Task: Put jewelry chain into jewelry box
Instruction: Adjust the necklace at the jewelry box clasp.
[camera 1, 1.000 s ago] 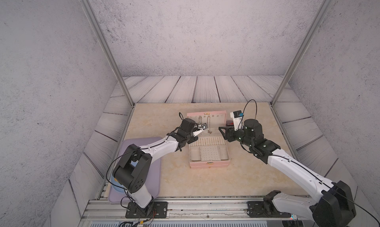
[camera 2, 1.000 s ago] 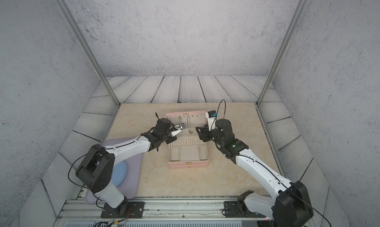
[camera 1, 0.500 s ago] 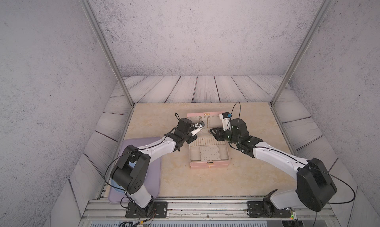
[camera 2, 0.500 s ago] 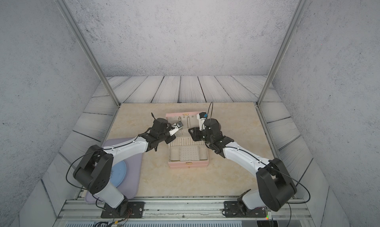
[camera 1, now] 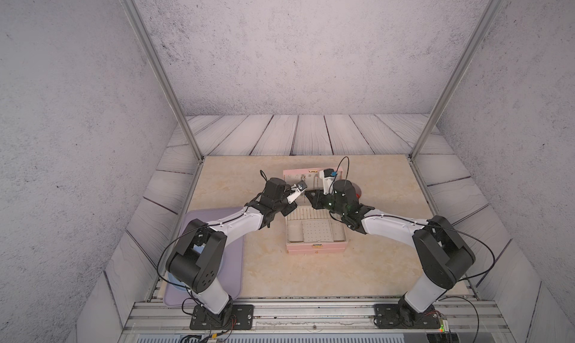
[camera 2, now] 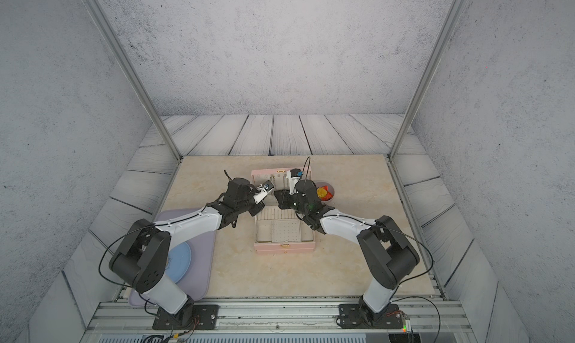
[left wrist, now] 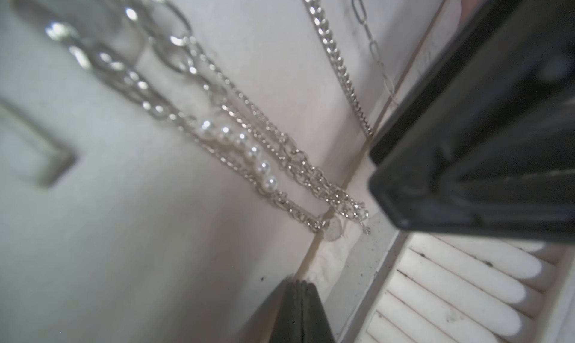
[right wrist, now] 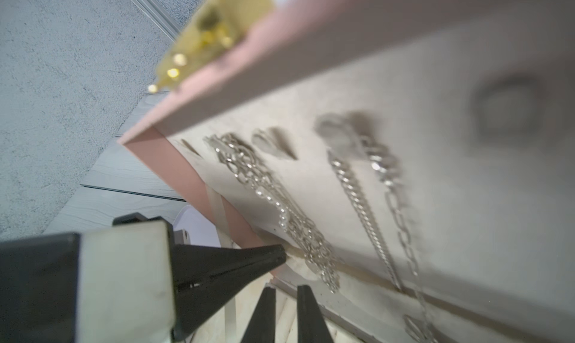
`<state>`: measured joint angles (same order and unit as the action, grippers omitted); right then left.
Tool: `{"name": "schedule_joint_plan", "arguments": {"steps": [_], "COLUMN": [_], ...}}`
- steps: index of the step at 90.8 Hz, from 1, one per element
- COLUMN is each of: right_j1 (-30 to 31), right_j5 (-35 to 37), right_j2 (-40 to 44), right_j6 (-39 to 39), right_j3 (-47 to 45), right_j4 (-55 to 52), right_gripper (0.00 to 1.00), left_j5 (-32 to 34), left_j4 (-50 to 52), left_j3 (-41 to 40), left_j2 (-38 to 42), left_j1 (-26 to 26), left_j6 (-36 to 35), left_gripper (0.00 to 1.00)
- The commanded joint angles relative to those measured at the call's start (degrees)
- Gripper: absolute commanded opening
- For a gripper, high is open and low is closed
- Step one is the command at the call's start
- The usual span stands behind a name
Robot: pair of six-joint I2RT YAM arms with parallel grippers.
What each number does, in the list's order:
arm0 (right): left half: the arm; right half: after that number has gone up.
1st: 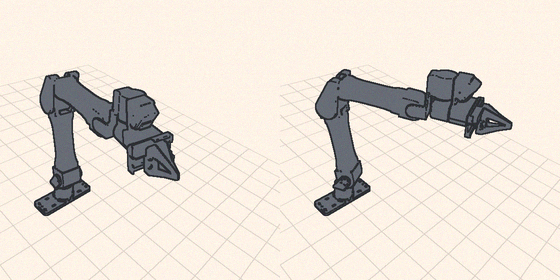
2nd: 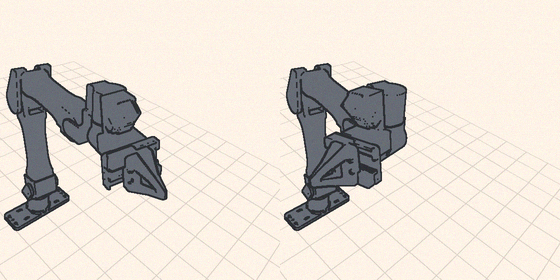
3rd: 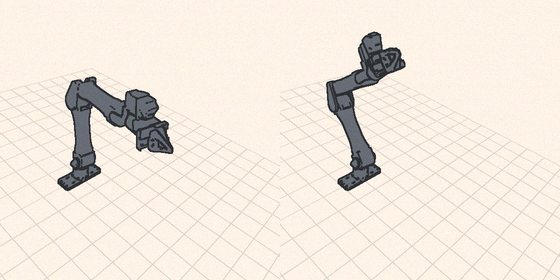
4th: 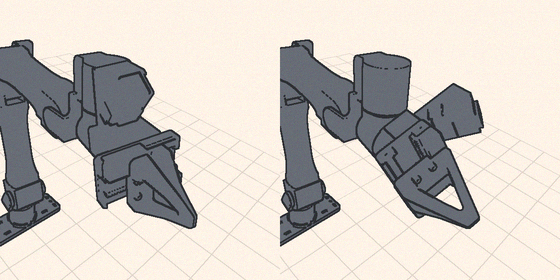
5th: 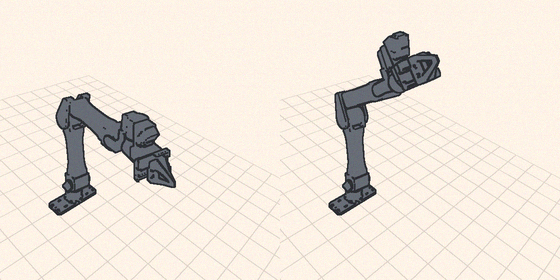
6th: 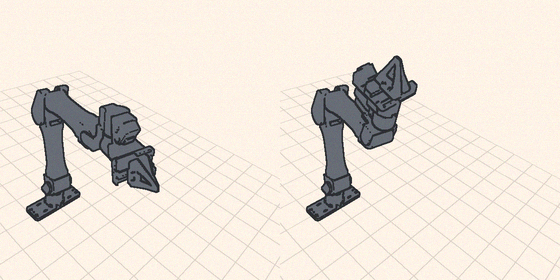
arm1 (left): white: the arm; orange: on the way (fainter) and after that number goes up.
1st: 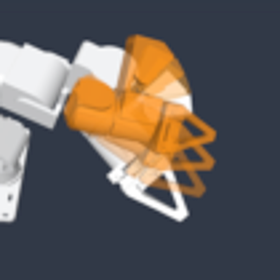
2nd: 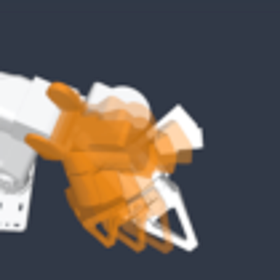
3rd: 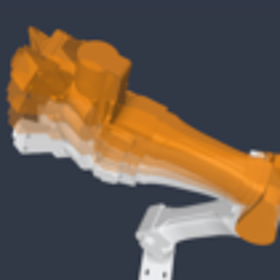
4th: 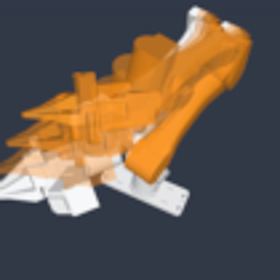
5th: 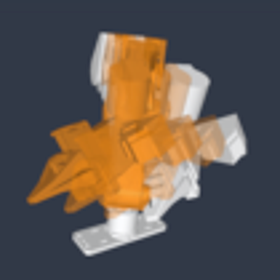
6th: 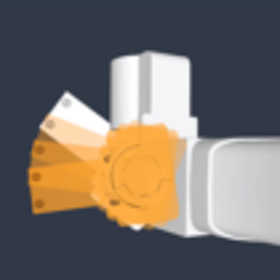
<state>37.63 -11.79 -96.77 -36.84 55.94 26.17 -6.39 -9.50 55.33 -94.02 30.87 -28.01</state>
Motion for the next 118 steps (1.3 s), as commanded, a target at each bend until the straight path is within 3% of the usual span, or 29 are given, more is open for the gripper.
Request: {"name": "schedule_joint_plan", "arguments": {"steps": [1,20,44,118], "right_j1": [0.9,1.9,2.6,3.6], "right_j5": [2.2,3.9,11.6,13.9], "right_j2": [-1.6,-3.1,0.1,-6.1], "right_j6": [-0.7,-0.1,0.2,0.6], "right_j3": [2.0,2.4,-2.1,2.9], "right_j4": [2.9,3.3,3.6,-0.1], "right_gripper": [0.16,0.16,0.17,0.20], "left_j5": [-0.7,-0.9,-0.4,-0.7], "left_j4": [1.8,1.8,2.2,2.8], "left_j3": [-1.3,-1.4,-0.9,-0.2], "left_j2": [-0.4,0.0,-0.2,-0.6], "left_j1": [-0.8,-0.9,-0.8,-0.8], "left_j6": [0.7,0.7,1.2,1.0], "left_gripper": [0.00,0.00,0.00,0.00]}}
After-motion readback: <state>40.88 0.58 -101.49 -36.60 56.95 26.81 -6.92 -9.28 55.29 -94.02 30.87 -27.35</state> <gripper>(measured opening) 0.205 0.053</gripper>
